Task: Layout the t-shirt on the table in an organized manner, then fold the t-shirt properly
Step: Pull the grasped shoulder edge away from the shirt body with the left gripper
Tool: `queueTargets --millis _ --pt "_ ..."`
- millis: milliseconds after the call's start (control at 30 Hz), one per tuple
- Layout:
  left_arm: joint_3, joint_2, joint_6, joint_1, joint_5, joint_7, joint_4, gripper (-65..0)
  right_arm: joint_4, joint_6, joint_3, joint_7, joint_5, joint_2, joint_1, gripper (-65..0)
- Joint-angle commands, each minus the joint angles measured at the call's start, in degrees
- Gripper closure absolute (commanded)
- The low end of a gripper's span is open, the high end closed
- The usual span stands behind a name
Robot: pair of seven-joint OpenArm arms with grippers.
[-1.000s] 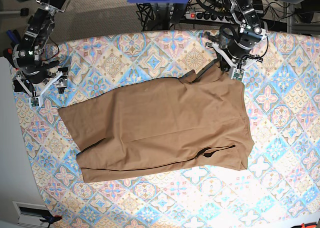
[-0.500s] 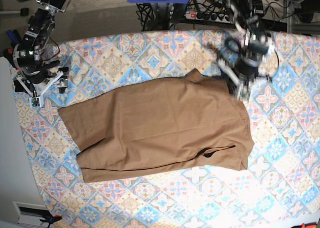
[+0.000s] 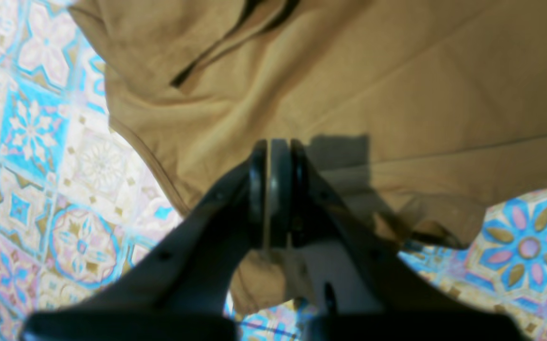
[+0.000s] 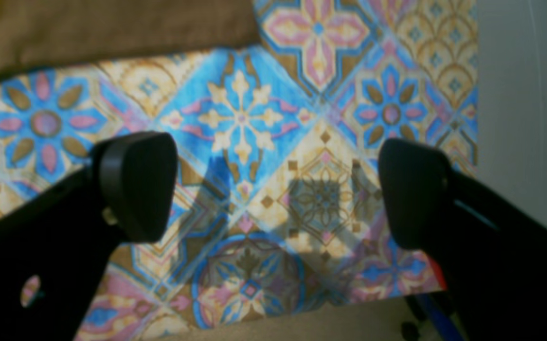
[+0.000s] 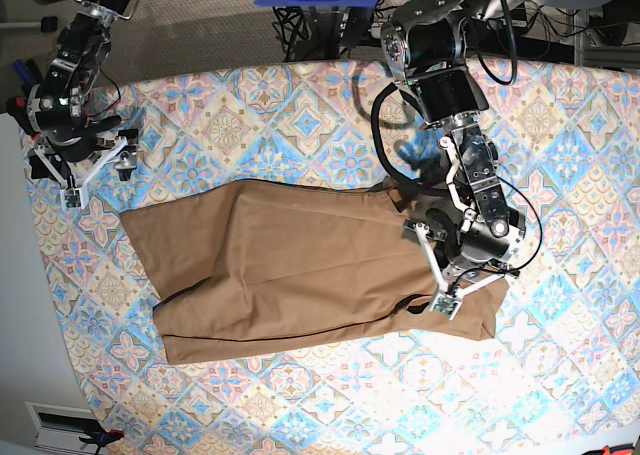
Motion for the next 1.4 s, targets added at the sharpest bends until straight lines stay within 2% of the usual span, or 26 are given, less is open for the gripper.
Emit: queueTargets --millis 0,133,300,400,567,633,767,900,1100,1367 --pt "0.0 -0.1 0.3 -1.5 -0.1 -0.6 1.2 0.0 1.1 -0.1 0.5 1.2 0.4 1.0 0.4 -65.0" --pt "-0.3 -0.7 0.3 1.2 -0.2 -0.6 2.9 0.0 1.0 -0.1 0.5 1.2 0.4 1.0 0.4 -65.0" --pt "-3.4 -0.4 0.3 9.5 -1.5 -0.6 15.6 -20.7 1.0 -0.1 0.3 1.2 0.4 1.0 0.4 -65.0" --pt "-7.9 -0.1 0.3 14.8 -8.1 -0.9 18.8 -29.0 0.9 -0.1 0.3 1.2 0.4 1.0 0.6 -65.0" --pt "-17.8 -3.0 0.3 20.6 -26.0 -0.8 16.4 -25.8 1.0 -0.1 0.2 1.2 0.4 1.0 0.4 -65.0" --pt "-19.0 -5.6 0.3 22.1 -32.2 -0.8 13.1 -23.4 1.0 -0.1 0.2 1.2 0.4 1.0 0.4 -65.0" --pt "-19.0 -8.7 0.3 22.8 -40.2 -0.8 6.5 -20.8 1.0 -0.1 0.2 1.2 0.3 1.0 0.3 -65.0" --pt "-19.0 -9.5 0.3 22.4 -42.9 -0.9 2.6 -20.8 1.0 -0.1 0.2 1.2 0.3 1.0 -0.5 -65.0" --pt "-18.8 -7.7 0.3 21.3 -42.3 -0.9 2.5 -20.8 1.0 -0.1 0.2 1.3 0.3 1.0 -1.6 -65.0" --pt "-18.8 -7.5 0.3 17.7 -42.2 -0.9 -1.8 -20.8 1.1 -0.1 0.2 1.3 0.3 1.0 -1.6 -65.0"
